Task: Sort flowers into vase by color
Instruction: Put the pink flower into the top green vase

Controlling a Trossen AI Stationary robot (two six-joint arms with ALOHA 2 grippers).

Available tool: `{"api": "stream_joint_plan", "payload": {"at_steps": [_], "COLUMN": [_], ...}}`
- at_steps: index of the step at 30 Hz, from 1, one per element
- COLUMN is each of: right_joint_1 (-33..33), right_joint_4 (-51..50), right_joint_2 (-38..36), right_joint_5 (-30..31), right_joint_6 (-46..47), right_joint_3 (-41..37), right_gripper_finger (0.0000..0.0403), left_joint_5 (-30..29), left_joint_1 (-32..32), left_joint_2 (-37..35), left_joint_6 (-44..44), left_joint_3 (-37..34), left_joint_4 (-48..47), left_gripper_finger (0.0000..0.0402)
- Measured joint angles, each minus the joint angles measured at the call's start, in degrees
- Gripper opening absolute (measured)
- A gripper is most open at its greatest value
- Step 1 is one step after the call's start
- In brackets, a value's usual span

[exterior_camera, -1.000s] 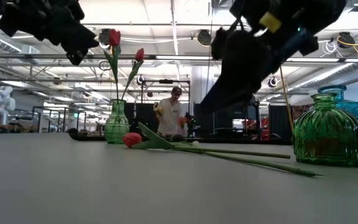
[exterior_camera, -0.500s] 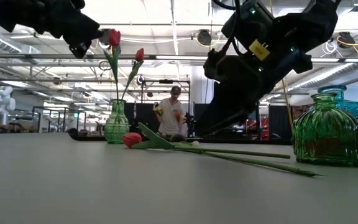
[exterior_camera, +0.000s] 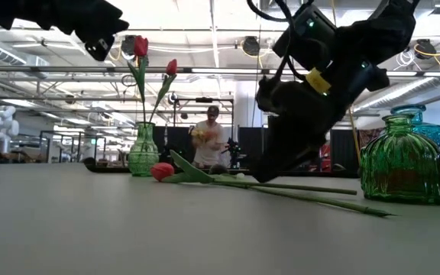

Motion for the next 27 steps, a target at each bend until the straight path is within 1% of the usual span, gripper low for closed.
{"api": "stream_joint_plan", "payload": {"at_steps": [5,10,15,20,23,27], "right_joint_1": [1.13,2.59,3.51,3.74,3.74,3.72], "right_joint_4": [-1.73,-1.73,-2.36,-4.14,-4.46,-4.75], "right_joint_2": [0.0,0.0,-0.02,-0.15,-0.17,-0.17], "right_joint_5": [-1.26,-1.39,-1.39,-0.98,-0.85,-0.77], "right_joint_6": [1.99,2.75,4.3,6.21,6.6,6.82], "right_joint_3": [0.0,0.0,0.0,0.13,0.13,0.13], "right_gripper_finger": [0.0151,0.0151,0.0151,0.0149,0.0137,0.0109], "left_joint_5": [-2.54,-4.86,-5.71,-5.79,-5.79,-5.81], "left_joint_1": [-3.24,-4.67,-5.58,-6.97,-7.81,-9.01], "left_joint_2": [2.06,3.78,4.87,5.63,5.63,5.63], "left_joint_6": [0.07,0.09,0.02,0.06,0.07,0.07], "left_joint_3": [0.02,0.02,0.02,0.02,0.02,0.02], "left_joint_4": [2.0,1.94,2.07,5.11,6.66,8.2], "left_gripper_finger": [0.0105,0.0105,0.0105,0.0105,0.0105,0.0105]}}
